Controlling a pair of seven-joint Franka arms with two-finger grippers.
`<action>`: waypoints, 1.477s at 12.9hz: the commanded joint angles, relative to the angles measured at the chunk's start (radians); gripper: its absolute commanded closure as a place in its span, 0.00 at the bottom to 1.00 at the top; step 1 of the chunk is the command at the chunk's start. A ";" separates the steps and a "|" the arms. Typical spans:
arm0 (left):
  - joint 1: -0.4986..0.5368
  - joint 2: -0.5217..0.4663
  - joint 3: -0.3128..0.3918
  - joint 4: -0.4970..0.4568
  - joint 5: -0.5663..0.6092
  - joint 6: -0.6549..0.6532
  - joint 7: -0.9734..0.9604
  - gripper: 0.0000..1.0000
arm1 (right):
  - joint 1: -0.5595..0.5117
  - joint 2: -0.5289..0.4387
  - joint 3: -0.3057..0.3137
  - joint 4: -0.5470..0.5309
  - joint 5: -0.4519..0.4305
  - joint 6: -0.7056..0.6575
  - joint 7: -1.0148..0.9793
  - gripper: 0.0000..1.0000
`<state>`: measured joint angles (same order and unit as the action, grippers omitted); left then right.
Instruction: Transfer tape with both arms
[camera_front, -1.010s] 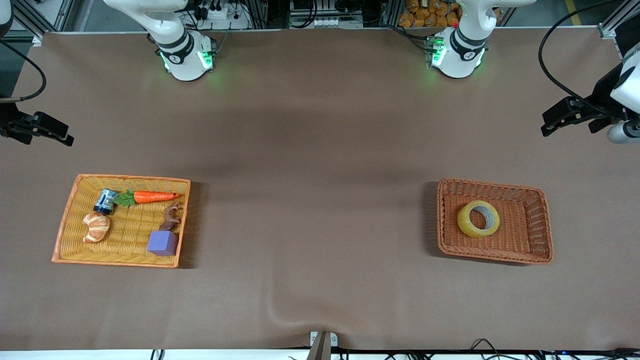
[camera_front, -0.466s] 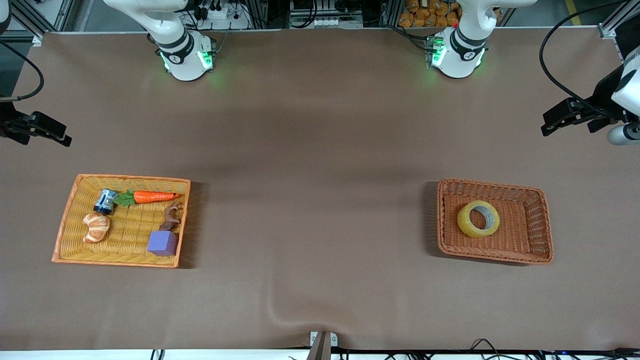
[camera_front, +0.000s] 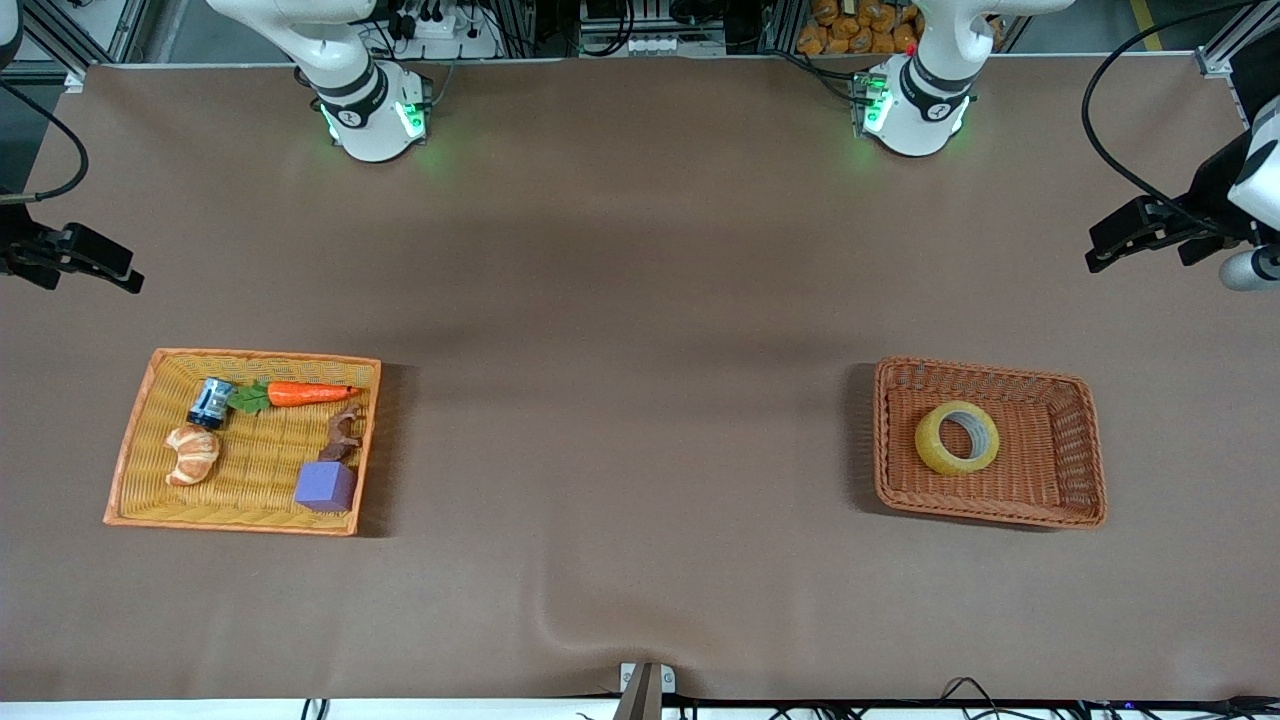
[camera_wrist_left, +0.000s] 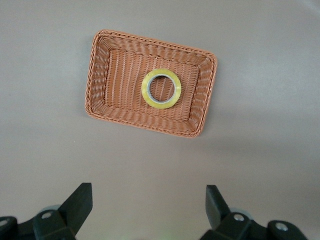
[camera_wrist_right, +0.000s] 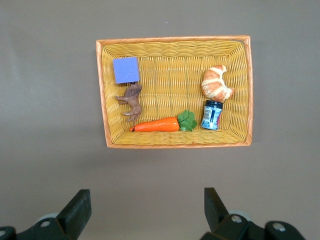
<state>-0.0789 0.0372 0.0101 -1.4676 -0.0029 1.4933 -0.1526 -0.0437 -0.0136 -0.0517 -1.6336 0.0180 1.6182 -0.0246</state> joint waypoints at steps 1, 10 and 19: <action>-0.005 -0.002 0.013 0.000 -0.002 -0.011 0.015 0.00 | 0.008 0.007 -0.005 0.017 0.008 -0.006 0.015 0.00; -0.008 0.021 0.008 0.007 0.043 -0.015 0.071 0.00 | 0.013 0.009 -0.004 0.017 0.008 -0.006 0.015 0.00; -0.002 0.018 0.008 0.013 0.032 -0.016 0.073 0.00 | 0.016 0.009 -0.004 0.017 0.008 -0.006 0.015 0.00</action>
